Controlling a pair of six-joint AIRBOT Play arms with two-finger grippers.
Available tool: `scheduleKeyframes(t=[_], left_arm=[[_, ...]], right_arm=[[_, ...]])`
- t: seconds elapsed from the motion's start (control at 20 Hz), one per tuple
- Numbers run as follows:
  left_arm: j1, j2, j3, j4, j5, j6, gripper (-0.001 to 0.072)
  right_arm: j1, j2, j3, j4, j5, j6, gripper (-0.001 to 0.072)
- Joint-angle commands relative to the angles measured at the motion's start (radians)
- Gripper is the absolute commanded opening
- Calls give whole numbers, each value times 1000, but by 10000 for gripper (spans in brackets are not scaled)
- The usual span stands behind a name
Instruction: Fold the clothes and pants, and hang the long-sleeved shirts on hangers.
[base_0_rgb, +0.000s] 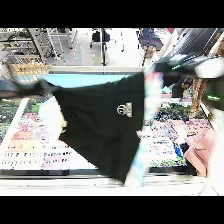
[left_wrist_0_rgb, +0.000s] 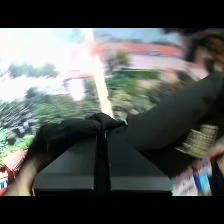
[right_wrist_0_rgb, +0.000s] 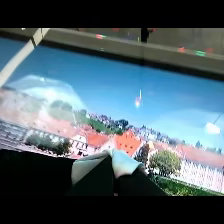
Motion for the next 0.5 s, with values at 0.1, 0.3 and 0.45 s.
scheduleKeyframes(t=[0.1, 0.3, 0.45], left_arm=[[-16, -386, 48, -113, -238, -24, 10], [19, -423, 156, -109, -47, -19, 9], [51, -430, 158, -29, 212, -20, 10]], right_arm=[[1, -256, 4, 7, -93, 64, 21], [-6, -181, 6, -9, 237, 54, 21], [-3, -170, -13, -23, 604, 56, 21]])
